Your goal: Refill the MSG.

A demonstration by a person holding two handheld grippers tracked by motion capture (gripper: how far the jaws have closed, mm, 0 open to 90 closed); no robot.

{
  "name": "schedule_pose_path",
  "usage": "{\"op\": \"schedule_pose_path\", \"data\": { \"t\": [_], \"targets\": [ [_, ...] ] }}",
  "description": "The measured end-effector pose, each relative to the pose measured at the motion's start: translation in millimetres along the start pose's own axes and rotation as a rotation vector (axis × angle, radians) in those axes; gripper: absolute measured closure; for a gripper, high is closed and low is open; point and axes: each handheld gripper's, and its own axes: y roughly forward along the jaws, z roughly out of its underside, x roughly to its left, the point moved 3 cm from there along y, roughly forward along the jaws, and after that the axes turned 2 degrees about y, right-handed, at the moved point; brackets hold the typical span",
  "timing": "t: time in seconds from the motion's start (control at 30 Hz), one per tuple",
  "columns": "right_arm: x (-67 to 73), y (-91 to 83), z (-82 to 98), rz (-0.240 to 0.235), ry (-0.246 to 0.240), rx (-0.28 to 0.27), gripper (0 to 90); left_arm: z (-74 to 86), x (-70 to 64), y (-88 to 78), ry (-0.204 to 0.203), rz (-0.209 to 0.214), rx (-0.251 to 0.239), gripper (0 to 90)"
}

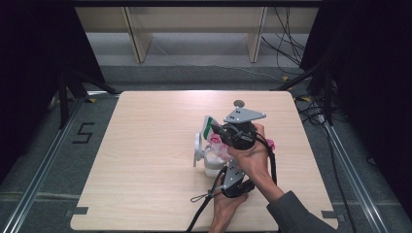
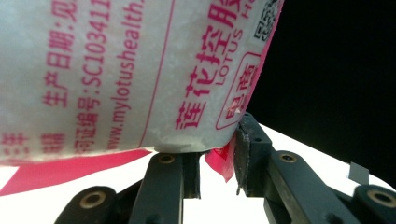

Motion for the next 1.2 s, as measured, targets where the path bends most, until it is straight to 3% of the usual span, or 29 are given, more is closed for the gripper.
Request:
{"op": "schedule_pose_path", "data": {
  "t": [0.13, 0.17, 0.23, 0.4, 0.47, 0.53, 0.67, 0.77, 1.1, 1.13, 1.17, 1.2],
  "targets": [
    [0.1, 2.5, -0.2, 0.010, -0.023, -0.007, 89.9, 0.9, -0.3, 1.2, -0.011, -0.001, -0.005, 73.4],
    [2.5, 1.3, 0.7, 0.004, 0.002, 0.023, 90.0, 0.6, -0.5, 1.1, -0.010, 0.000, -0.006, 73.4],
    [0.1, 2.6, -0.7, 0.009, -0.030, -0.002, 89.9, 0.0, -0.8, 0.8, -0.013, 0.001, -0.011, 73.4],
    [2.6, 0.9, -0.3, 0.008, -0.024, 0.028, 89.9, 0.9, -0.3, 1.7, -0.028, 0.016, -0.015, 73.4],
    [3.7, 2.0, -0.7, 0.004, -0.047, 0.017, 89.9, 0.4, 0.1, 1.6, -0.029, 0.018, -0.021, 73.5],
    [4.0, 1.0, -1.7, 0.005, -0.045, 0.010, 89.9, -0.6, 0.4, -0.2, -0.016, 0.007, -0.007, 73.5],
    [3.9, 0.0, -2.0, 0.003, -0.032, 0.028, 89.9, 0.1, 0.4, 1.7, -0.023, 0.013, -0.021, 73.5],
    [2.8, 2.2, -1.7, 0.016, -0.051, 0.015, 89.9, 0.1, 0.3, 1.4, -0.023, 0.013, -0.018, 73.4],
    [3.7, 2.7, -2.6, 0.006, -0.042, 0.009, 89.9, -0.7, 0.5, 0.5, -0.022, 0.009, -0.017, 73.4],
    [5.1, 3.0, -1.9, 0.013, -0.029, 0.011, 89.9, -0.4, 0.4, -0.4, -0.022, 0.002, 0.000, 73.5],
    [4.5, 3.6, -2.0, 0.006, -0.056, 0.019, 89.9, -0.2, 0.3, 0.7, -0.026, 0.006, -0.014, 73.5],
    [5.1, 3.6, -1.8, 0.015, -0.046, 0.017, 89.9, -0.4, 0.4, 0.7, -0.024, 0.012, -0.020, 73.4]
  ]
}}
